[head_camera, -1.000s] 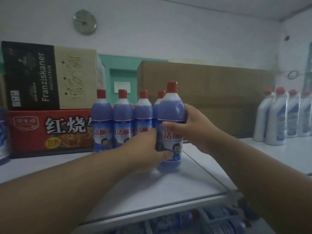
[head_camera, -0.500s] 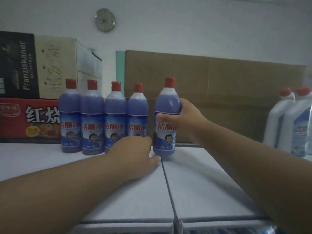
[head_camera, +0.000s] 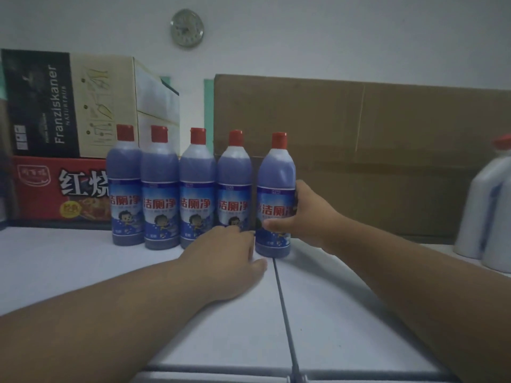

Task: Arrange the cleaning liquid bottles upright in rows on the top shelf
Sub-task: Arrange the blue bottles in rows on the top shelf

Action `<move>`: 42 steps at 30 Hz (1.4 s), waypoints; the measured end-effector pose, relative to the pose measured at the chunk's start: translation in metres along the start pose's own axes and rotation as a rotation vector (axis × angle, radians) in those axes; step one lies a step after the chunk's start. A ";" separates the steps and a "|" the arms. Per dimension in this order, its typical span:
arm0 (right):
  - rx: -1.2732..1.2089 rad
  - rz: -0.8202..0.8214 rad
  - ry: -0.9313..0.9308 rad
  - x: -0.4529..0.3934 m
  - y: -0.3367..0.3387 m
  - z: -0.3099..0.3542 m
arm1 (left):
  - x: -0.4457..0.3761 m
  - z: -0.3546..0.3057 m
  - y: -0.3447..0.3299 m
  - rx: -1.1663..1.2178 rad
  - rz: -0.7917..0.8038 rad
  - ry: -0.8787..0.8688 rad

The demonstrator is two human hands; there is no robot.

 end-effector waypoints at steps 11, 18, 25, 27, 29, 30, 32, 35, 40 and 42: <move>0.082 -0.069 0.058 -0.007 -0.008 -0.003 | -0.003 0.001 -0.004 0.000 0.008 -0.003; 0.042 -0.045 0.073 -0.008 -0.007 -0.009 | -0.004 0.001 -0.005 0.001 0.020 0.002; 0.092 -0.165 0.105 0.015 0.013 0.014 | 0.007 -0.007 0.014 -0.055 -0.028 -0.021; 0.192 -0.216 0.133 0.027 0.021 0.029 | 0.014 -0.006 0.023 -0.083 -0.033 -0.049; 0.349 -0.248 0.190 0.042 0.026 0.048 | 0.025 -0.003 0.033 -0.076 -0.058 -0.047; 0.426 -0.262 0.220 0.052 0.025 0.058 | 0.032 -0.002 0.037 -0.075 -0.069 -0.045; 0.505 -0.288 0.245 0.071 0.021 0.072 | 0.047 -0.002 0.043 -0.078 -0.096 -0.059; 0.545 -0.352 0.273 0.098 0.010 0.090 | 0.074 -0.004 0.051 -0.015 -0.164 -0.088; 0.690 -0.454 0.343 0.144 -0.007 0.136 | 0.118 0.000 0.060 -0.022 -0.241 -0.119; 0.693 -0.468 0.385 0.171 -0.013 0.159 | 0.139 -0.001 0.061 -0.005 -0.262 -0.141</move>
Point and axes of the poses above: each hand's wrist, its own x-axis away from the middle knuckle, its own y-axis out of the back of the hand, z = x × y, the point moved 7 cm from there along -x, towards the middle knuckle, and after that the axes turned 5 degrees about -x, right-handed, at the moved point
